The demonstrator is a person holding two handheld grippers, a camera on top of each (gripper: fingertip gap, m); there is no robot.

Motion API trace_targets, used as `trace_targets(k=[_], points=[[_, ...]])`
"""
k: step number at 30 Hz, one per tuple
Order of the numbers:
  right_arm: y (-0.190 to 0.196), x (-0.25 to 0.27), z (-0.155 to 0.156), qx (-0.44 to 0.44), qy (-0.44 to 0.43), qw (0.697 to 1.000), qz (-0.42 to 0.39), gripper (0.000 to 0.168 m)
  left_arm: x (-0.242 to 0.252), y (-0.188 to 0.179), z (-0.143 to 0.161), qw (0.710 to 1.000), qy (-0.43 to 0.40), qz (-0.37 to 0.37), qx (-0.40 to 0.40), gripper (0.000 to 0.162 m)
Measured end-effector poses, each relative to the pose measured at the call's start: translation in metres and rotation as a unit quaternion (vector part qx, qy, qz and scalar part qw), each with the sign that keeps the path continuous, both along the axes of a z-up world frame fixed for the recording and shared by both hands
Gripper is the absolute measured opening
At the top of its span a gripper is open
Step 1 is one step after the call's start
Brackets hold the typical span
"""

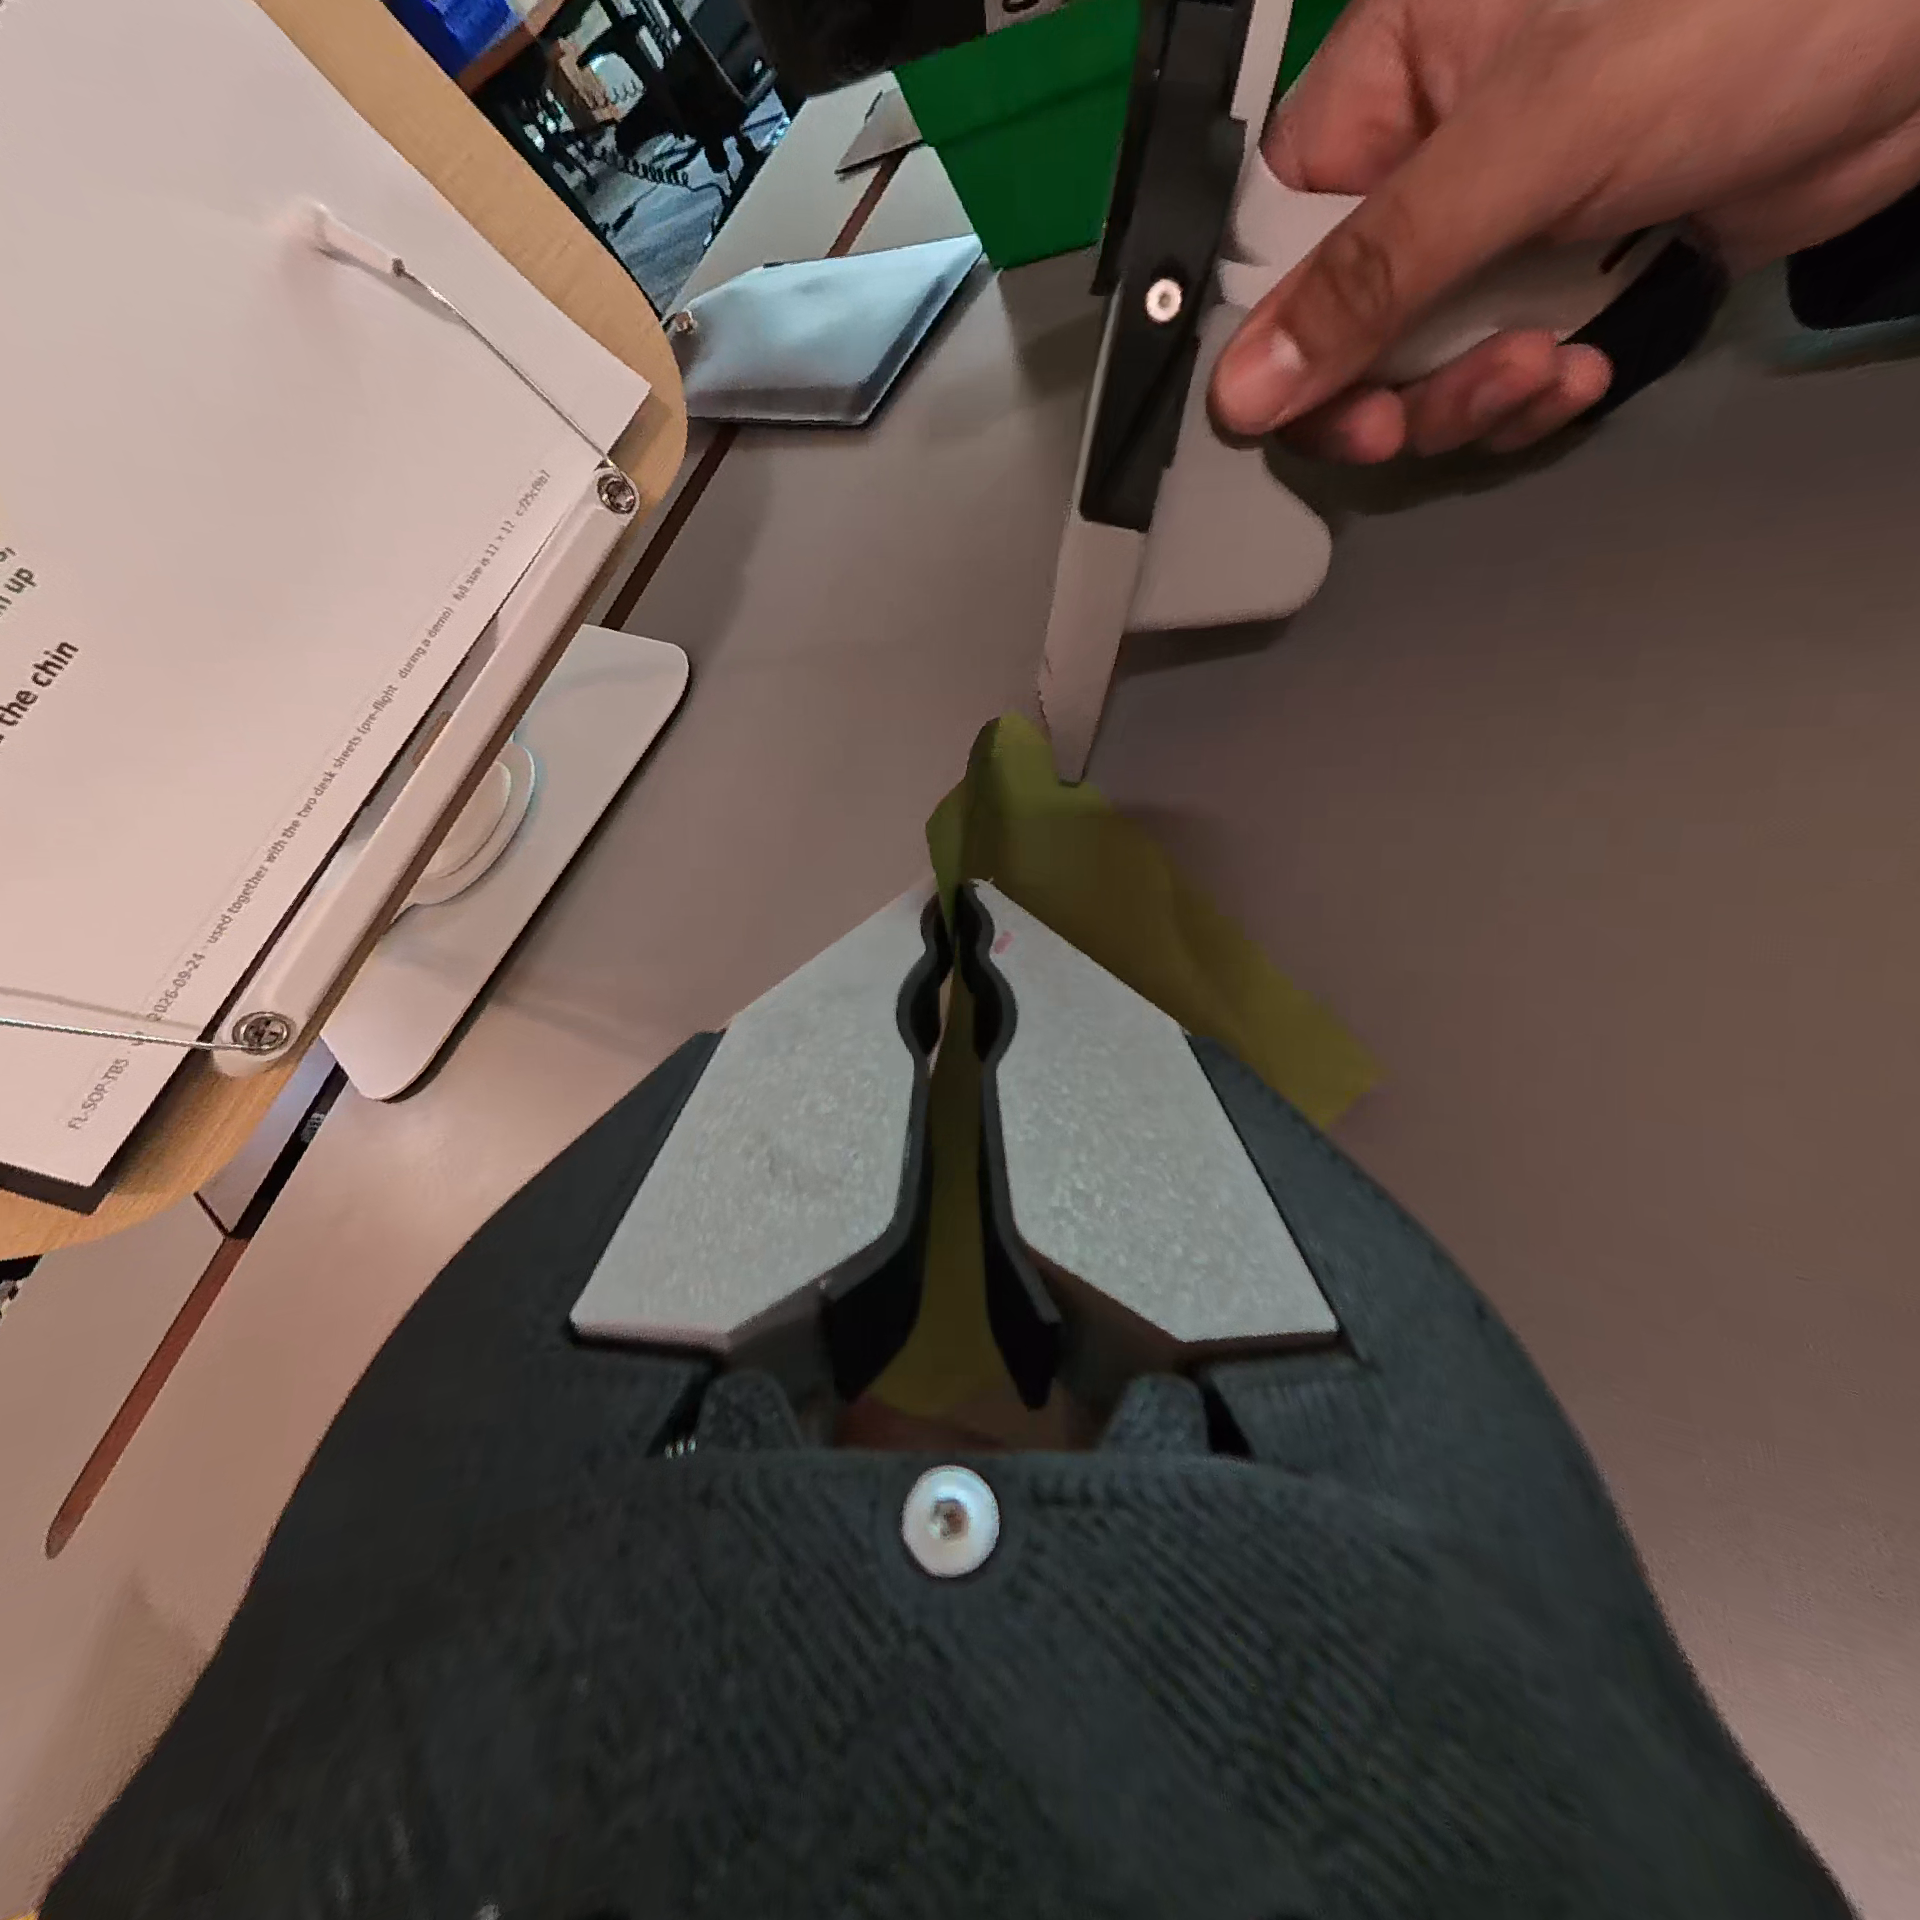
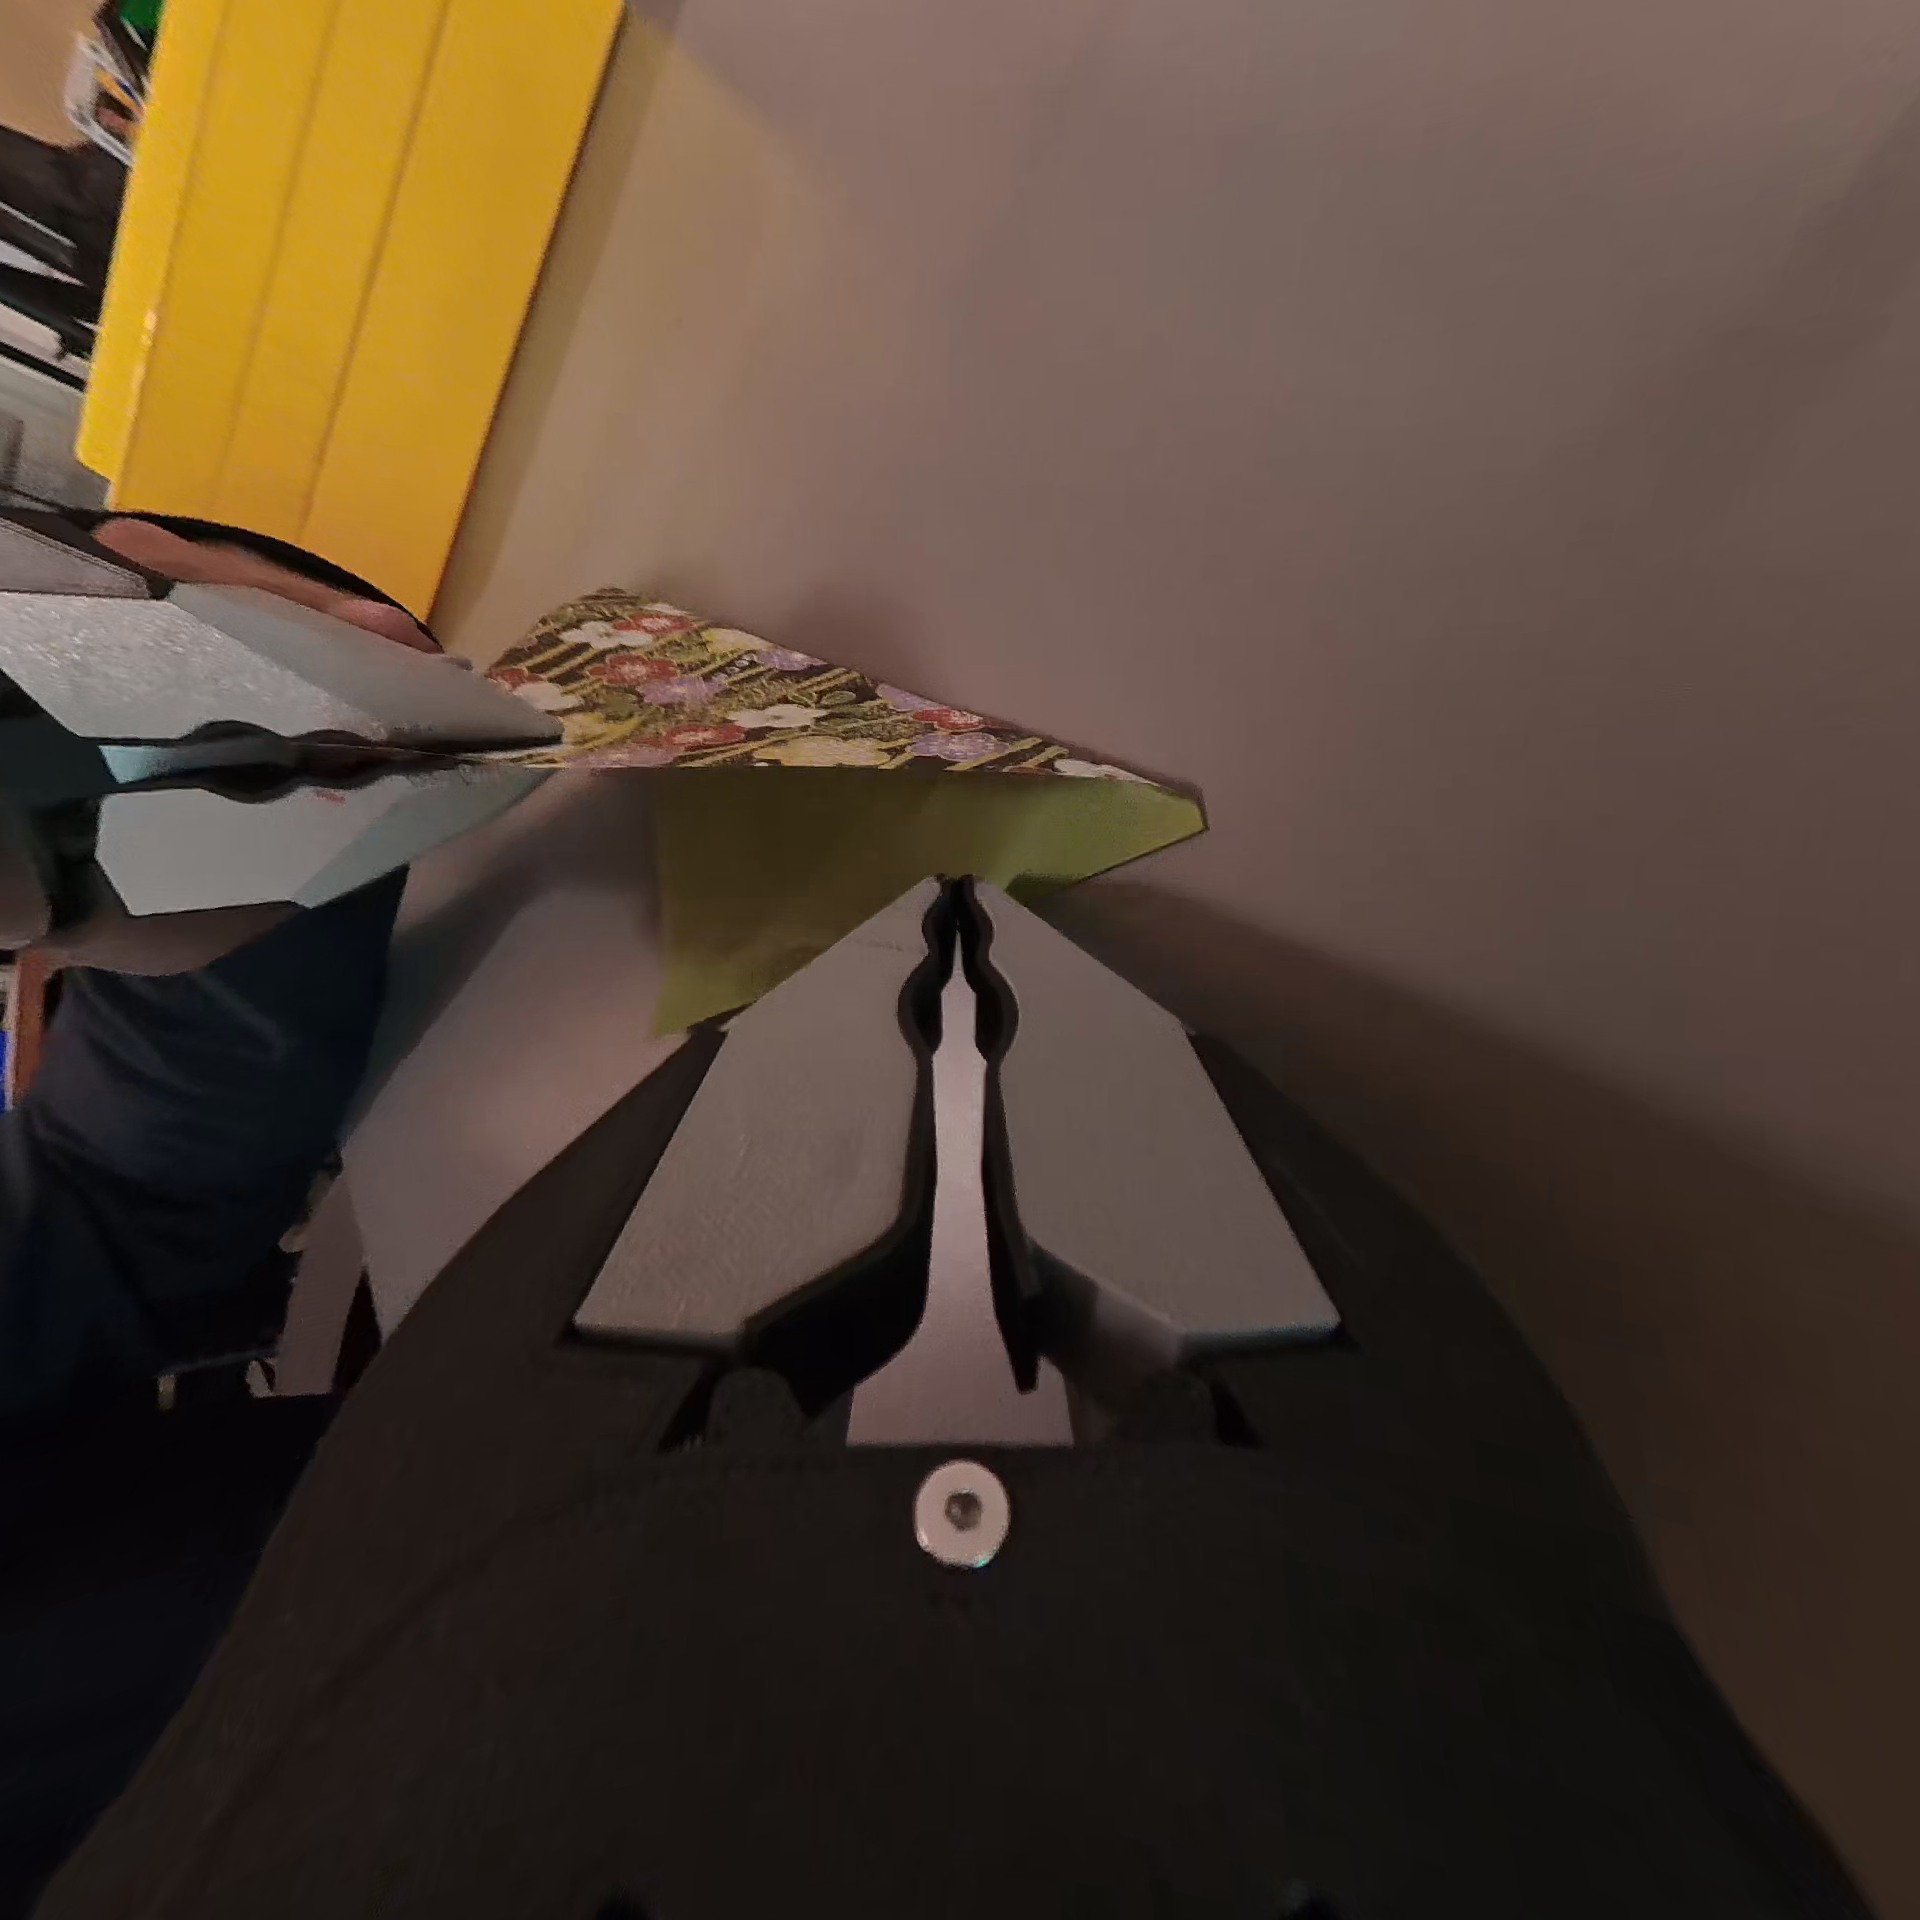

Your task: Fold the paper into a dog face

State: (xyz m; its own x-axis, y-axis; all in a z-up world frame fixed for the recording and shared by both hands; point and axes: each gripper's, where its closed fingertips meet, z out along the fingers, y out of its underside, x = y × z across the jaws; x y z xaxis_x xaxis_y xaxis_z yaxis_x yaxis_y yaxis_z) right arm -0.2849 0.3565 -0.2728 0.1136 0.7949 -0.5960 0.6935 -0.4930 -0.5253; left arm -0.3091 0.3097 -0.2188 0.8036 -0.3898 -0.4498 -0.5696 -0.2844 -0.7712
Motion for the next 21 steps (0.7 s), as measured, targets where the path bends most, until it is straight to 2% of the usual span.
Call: trace_targets(k=[4, 11, 21], points=[[0.007, -0.002, -0.005, 0.022, -0.002, 1.0, -0.014, 0.0, 0.007, -0.003, 0.0, 1.0, -0.003, -0.021, 0.001, 0.0], [0.008, -0.002, -0.004, -0.065, 0.018, 0.997, -0.034, 0.0, 0.031, -0.025, -0.018, 0.993, 0.03, -0.113, -0.03, 0.0], [0.01, 0.0, -0.004, -0.066, 0.016, 0.997, -0.043, 0.0, 0.03, -0.034, -0.049, 0.983, 0.114, -0.131, -0.064, 0.0]])
